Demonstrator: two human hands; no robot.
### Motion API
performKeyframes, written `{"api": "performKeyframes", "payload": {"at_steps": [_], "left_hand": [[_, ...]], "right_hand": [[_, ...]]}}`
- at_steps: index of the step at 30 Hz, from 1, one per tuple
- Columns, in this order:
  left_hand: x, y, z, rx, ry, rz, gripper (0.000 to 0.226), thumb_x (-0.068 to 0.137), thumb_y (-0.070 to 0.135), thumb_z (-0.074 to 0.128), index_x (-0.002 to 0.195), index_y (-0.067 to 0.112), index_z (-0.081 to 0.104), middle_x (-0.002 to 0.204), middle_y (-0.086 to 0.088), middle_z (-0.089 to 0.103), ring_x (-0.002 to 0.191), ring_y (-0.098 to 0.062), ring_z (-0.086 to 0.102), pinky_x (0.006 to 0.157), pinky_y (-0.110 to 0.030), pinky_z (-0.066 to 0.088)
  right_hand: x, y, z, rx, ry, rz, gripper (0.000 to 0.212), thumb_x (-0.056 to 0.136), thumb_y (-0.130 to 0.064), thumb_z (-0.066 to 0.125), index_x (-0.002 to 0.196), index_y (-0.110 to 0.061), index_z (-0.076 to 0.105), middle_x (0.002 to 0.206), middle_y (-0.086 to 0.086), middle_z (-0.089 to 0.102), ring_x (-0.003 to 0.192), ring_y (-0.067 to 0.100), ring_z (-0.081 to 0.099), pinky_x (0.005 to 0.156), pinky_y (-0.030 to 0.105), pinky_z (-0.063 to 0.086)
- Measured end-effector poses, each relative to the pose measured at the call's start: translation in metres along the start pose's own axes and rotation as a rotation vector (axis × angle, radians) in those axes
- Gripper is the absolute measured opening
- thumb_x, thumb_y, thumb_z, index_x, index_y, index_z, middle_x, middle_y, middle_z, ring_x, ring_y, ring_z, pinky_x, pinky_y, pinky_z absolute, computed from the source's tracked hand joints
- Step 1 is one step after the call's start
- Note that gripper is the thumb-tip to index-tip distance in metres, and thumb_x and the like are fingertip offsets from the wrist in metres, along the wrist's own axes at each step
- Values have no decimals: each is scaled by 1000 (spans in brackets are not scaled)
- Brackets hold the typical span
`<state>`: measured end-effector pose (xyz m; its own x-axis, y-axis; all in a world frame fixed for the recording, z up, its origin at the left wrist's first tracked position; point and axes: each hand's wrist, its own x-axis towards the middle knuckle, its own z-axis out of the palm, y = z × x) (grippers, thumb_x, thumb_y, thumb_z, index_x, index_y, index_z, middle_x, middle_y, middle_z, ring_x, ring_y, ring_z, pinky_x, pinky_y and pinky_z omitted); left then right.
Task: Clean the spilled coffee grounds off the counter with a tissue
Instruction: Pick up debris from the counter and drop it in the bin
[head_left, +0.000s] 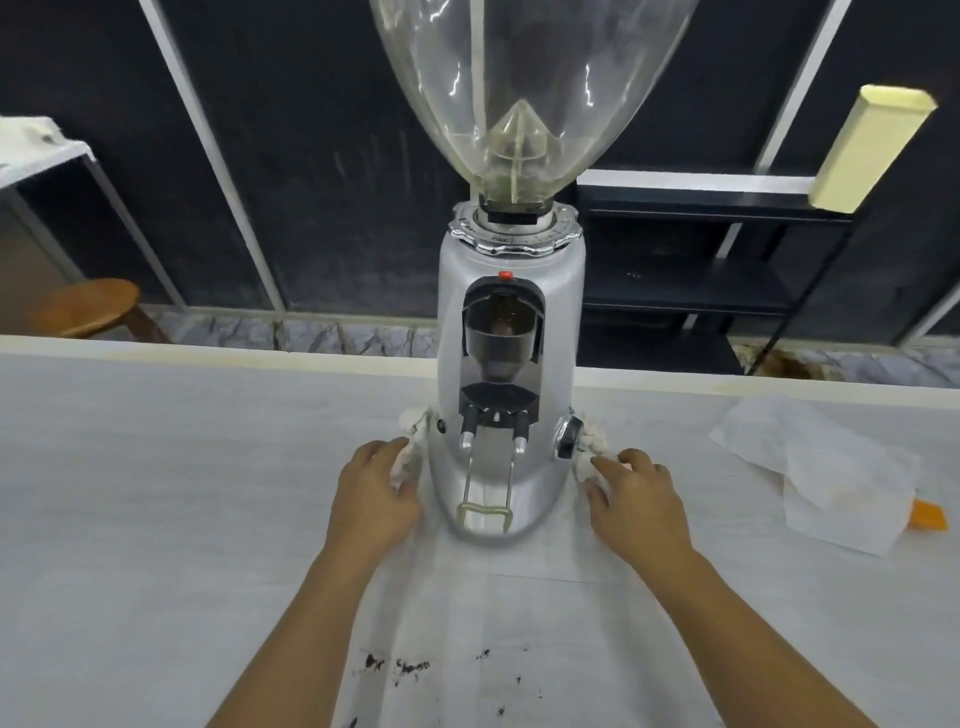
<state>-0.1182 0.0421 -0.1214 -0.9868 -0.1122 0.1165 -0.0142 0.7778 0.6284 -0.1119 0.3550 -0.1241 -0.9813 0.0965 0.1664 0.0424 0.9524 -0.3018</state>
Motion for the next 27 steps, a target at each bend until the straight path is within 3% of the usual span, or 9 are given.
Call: {"api": "performKeyframes", "payload": {"at_steps": [3,5,8,12,14,18,21,27], "left_hand": [[6,-8,11,25,21,-15,28,84,16,63,111,18,70,106,0,65,97,-23,62,75,-27,44],[8,-16,17,46,33,-15,24,83,10,67,106,16,74,105,-4,68,95,-28,63,76,-32,50],[11,-28,21,65,49,-13,21,79,0,68,92,14,78,89,-5,69,85,-28,64,71,-36,54],[4,-26,16,93,66,-34,18,82,3,69,90,15,79,84,-5,69,79,-25,64,65,-28,46],[-2,-27,12,94,40,-50,19,82,2,68,90,15,79,82,-6,68,77,-27,64,63,-28,47],[-29,-27,-1,117,-4,-107,22,80,1,68,93,16,79,92,-9,73,83,-28,68,71,-29,54],[-66,-25,-18,91,-3,-167,17,82,8,72,96,14,79,98,-5,75,89,-24,68,78,-30,55],[-148,-14,-70,-73,164,-174,11,87,12,71,97,16,75,97,3,69,83,-15,63,69,-16,44]], "right_hand": [[5,3,9,-18,13,-6,15,81,-31,72,79,-17,74,89,5,63,76,32,55,56,36,52],[8,6,12,1,2,7,27,80,-34,74,61,-15,68,76,2,59,68,29,53,54,35,51],[11,10,15,41,11,28,34,75,-28,76,50,-12,59,67,1,54,60,26,52,47,32,48],[0,11,12,70,53,-11,12,69,-7,71,66,-9,59,62,3,51,53,26,47,43,28,41],[-12,13,11,71,64,-43,17,67,2,67,81,-7,67,64,6,56,54,28,51,42,31,46],[-49,14,11,60,34,-149,23,63,14,70,75,-5,77,71,9,67,56,32,61,44,34,52],[-81,11,3,94,-26,-208,22,67,14,71,79,-4,78,75,10,69,61,32,64,50,36,54],[-134,-14,-30,270,33,-295,18,77,5,73,91,-6,78,88,8,72,77,25,69,69,30,56]]}}
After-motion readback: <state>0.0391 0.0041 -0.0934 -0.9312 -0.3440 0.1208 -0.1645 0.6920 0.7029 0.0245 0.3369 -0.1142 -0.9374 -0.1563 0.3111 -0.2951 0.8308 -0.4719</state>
